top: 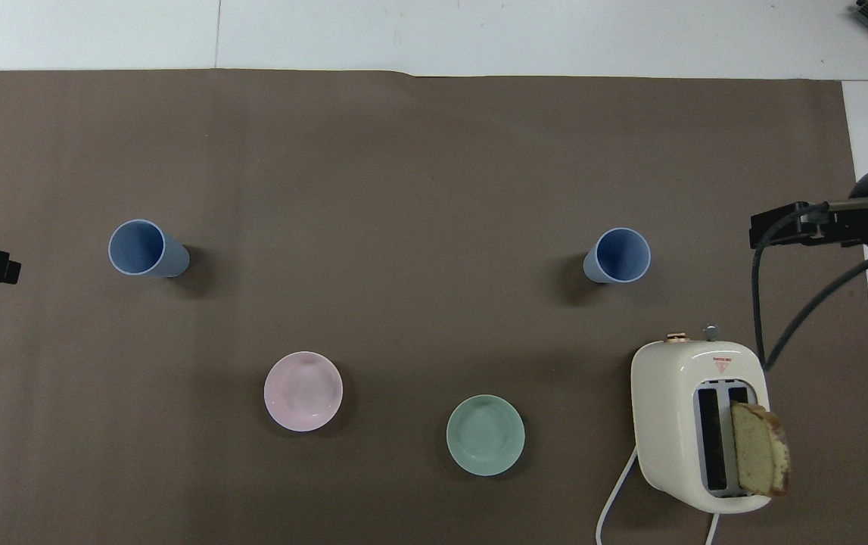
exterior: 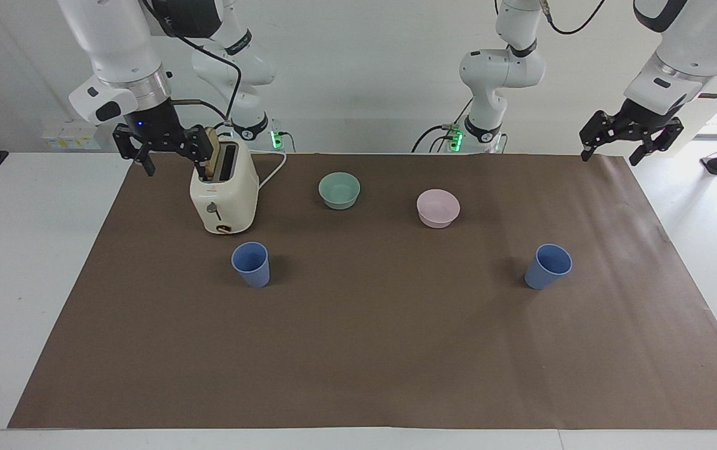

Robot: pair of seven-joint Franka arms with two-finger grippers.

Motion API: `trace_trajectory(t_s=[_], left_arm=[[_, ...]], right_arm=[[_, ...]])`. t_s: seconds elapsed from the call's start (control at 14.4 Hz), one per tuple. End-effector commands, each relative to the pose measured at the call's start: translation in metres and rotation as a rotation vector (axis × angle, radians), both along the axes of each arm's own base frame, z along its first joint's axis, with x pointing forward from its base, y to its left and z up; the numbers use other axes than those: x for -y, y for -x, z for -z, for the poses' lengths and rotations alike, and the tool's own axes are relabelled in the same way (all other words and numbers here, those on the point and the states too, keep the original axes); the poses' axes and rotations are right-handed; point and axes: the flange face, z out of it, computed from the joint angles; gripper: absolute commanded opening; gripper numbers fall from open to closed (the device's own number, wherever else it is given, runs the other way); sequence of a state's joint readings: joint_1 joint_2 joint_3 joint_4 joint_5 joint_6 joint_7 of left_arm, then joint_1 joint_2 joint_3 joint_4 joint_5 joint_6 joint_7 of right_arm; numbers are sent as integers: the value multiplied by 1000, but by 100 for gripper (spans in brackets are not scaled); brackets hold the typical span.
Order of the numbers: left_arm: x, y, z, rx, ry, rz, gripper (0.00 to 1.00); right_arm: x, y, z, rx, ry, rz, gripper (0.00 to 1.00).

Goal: Stack blue cups with both arms

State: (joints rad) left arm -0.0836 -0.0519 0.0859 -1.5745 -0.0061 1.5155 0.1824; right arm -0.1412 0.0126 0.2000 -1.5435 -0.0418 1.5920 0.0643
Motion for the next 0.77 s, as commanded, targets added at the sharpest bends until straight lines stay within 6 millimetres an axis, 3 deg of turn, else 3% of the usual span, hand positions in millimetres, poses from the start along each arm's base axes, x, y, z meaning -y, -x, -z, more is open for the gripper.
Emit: trace_trajectory(t_s=[0.0,0.7], left_arm=[[-2,2,-4,15,-4,4,100],[-2,2,-3,30,-2,2,100]], right_arm=[[3,3,-2,-1,-18,-6,100],[3,3,-2,1,-19,-6,100]])
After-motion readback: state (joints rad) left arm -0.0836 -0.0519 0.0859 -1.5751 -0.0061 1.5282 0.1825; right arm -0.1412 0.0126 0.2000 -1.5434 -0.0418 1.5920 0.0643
